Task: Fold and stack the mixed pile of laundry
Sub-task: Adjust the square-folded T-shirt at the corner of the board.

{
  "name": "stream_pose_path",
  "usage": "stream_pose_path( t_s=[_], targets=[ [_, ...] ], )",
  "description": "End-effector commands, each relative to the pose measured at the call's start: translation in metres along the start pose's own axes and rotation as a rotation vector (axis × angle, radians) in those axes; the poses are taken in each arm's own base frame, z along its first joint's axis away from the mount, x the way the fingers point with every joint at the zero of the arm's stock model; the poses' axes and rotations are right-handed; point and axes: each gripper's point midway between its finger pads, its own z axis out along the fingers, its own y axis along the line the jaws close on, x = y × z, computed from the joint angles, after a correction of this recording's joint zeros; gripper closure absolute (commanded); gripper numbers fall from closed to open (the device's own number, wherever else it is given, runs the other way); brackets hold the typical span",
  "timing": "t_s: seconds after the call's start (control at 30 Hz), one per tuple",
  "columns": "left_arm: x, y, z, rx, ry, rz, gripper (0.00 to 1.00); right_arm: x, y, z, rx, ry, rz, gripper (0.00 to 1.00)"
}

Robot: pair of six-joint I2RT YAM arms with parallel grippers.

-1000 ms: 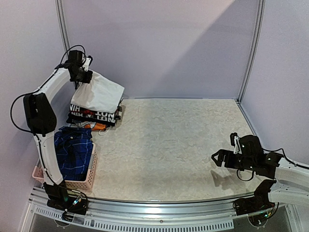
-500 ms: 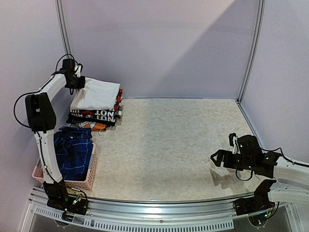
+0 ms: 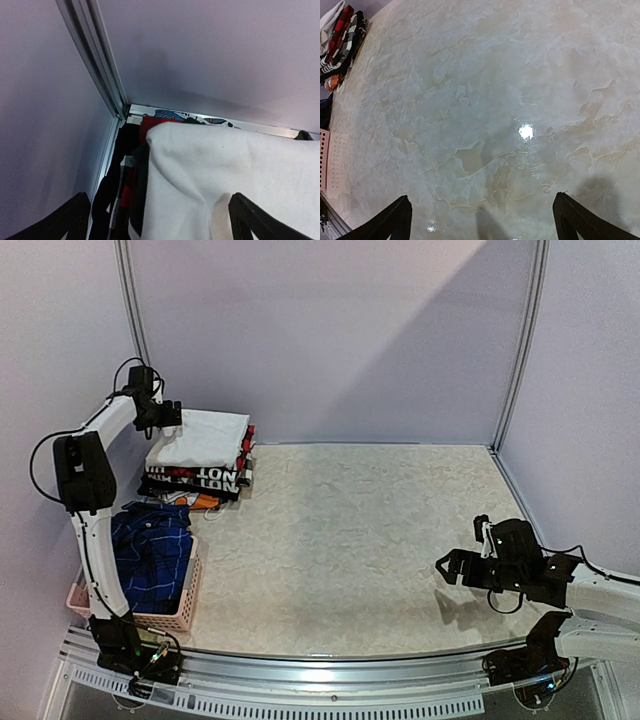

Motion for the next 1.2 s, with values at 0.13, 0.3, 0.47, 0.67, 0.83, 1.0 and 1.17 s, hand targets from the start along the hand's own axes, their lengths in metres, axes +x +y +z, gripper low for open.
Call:
stream_pose_path(
  t_s=[0.13,0.3,0.47,0.67,0.83,1.0,1.17],
  targets=[
    [-0.047,0.019,-0.077,-0.059,-0.135,-0.119,0.01,0.001,0.008,0.000,-0.034,0.009,0.004,0.01],
    [-0.047,-0.016,-0.075,0.148,-0.140,-0.168,0.23,0.001,0.011,0.002,-0.055,0.012,0.009,0.01],
    [-0.040,-0.049,-0.045,0.341,-0.127,-0.226,0.39,0.004,0.011,0.002,-0.062,0.021,0.014,0.01],
    [-0.025,-0.076,-0.003,0.489,-0.121,-0.274,0.49,0.003,0.011,0.002,-0.065,0.013,0.015,0.01],
    [-0.013,-0.081,0.028,0.488,-0.136,-0.252,0.51,0.004,0.010,0.004,-0.055,0.017,0.010,0.01],
    [-0.002,-0.074,0.053,0.445,-0.140,-0.257,0.53,0.005,0.008,0.007,-0.041,0.026,0.004,0.01],
    [-0.005,-0.066,0.059,0.428,-0.167,-0.261,0.53,0.004,0.009,0.007,-0.033,0.035,-0.001,0.01]
  ],
)
